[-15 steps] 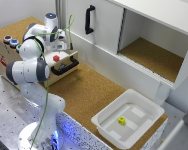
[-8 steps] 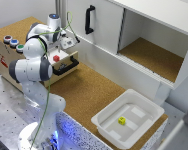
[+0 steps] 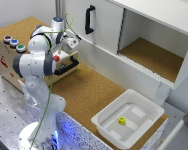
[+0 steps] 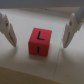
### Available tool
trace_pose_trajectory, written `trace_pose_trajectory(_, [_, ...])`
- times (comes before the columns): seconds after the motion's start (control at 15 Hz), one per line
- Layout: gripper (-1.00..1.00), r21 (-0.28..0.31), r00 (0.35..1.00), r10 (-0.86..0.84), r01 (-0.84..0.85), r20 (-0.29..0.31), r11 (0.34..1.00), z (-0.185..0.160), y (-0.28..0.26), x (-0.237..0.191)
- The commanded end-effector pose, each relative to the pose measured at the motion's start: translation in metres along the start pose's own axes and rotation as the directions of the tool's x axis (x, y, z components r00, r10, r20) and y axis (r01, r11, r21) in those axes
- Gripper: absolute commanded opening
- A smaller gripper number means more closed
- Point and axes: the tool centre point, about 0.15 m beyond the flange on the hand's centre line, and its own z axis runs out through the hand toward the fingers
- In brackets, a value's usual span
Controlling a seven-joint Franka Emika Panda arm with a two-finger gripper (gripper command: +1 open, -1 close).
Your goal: Put the pink object on top of the drawer
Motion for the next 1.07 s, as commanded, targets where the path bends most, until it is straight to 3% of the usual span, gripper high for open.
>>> trace_pose_trajectory(0.0, [-1.00, 0.016, 0.996, -0.039, 0.038, 0.076, 0.999, 0.008, 0.013, 0.008])
trace_pose_trajectory(0.53, [-1.00, -0.059, 0.998, 0.006, -0.002, 0.064, 0.998, -0.009, 0.011, 0.021])
trace_pose_trajectory(0.8, [-1.00, -0.099, 0.998, 0.005, 0.001, 0.060, 0.995, -0.029, 0.015, 0.034])
trace_pose_trajectory(1.0, [-1.00, -0.115, 0.997, -0.046, 0.054, 0.069, 0.992, -0.064, 0.009, 0.059])
